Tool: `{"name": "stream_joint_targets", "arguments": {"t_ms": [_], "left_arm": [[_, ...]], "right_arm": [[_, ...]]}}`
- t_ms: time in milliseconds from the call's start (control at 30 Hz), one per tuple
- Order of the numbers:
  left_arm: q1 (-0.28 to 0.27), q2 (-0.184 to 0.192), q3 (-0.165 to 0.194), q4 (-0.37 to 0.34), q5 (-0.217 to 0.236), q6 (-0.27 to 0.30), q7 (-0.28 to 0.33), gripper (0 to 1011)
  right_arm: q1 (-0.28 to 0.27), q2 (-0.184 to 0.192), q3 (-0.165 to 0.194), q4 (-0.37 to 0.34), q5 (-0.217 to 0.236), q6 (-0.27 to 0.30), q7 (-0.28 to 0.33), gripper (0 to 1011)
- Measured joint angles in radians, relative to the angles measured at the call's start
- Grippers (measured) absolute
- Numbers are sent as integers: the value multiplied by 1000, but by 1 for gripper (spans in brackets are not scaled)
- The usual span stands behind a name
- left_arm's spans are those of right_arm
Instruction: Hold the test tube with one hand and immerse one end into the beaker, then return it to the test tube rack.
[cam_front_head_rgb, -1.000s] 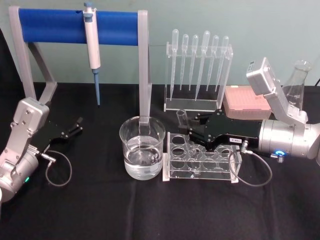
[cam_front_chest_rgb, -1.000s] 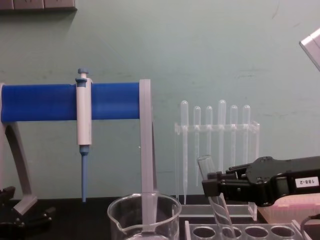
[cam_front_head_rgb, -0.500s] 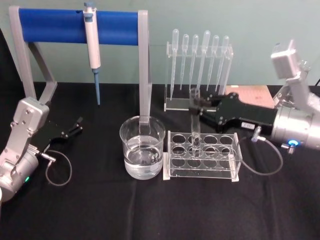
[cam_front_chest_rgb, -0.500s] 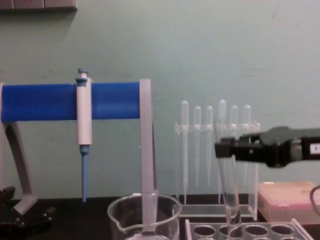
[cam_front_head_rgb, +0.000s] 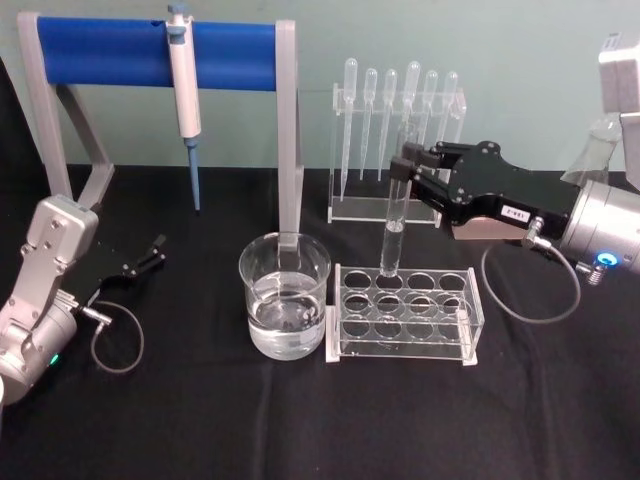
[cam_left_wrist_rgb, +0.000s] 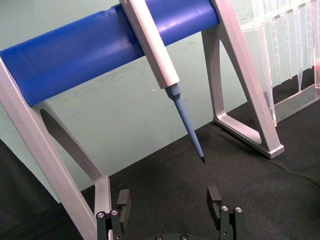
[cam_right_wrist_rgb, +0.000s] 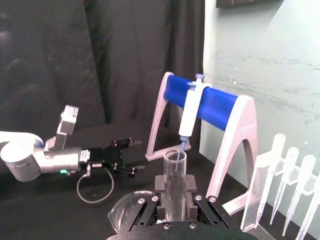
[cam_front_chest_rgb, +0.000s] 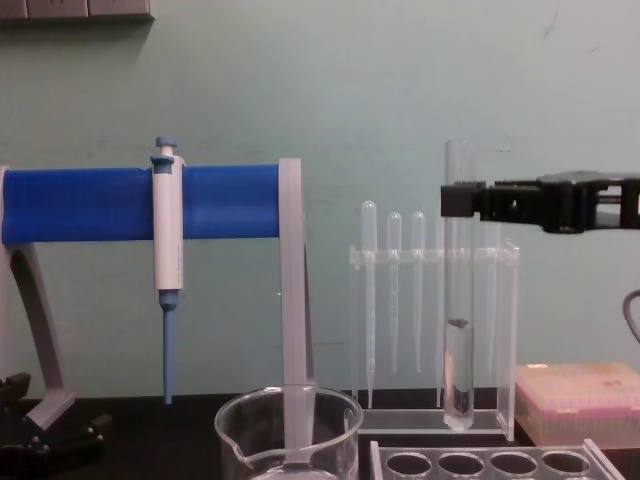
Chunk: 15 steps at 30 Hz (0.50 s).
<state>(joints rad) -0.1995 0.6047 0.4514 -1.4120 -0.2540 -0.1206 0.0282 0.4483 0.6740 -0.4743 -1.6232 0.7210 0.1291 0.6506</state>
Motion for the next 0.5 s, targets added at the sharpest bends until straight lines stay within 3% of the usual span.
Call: {"name": "stream_joint_targets", "arguments": {"t_ms": [500], "left_arm": [[0,0,0,0,0,0,0,1000]], "right_arm": [[22,2,-13,-20,3,3,-19,228]]}}
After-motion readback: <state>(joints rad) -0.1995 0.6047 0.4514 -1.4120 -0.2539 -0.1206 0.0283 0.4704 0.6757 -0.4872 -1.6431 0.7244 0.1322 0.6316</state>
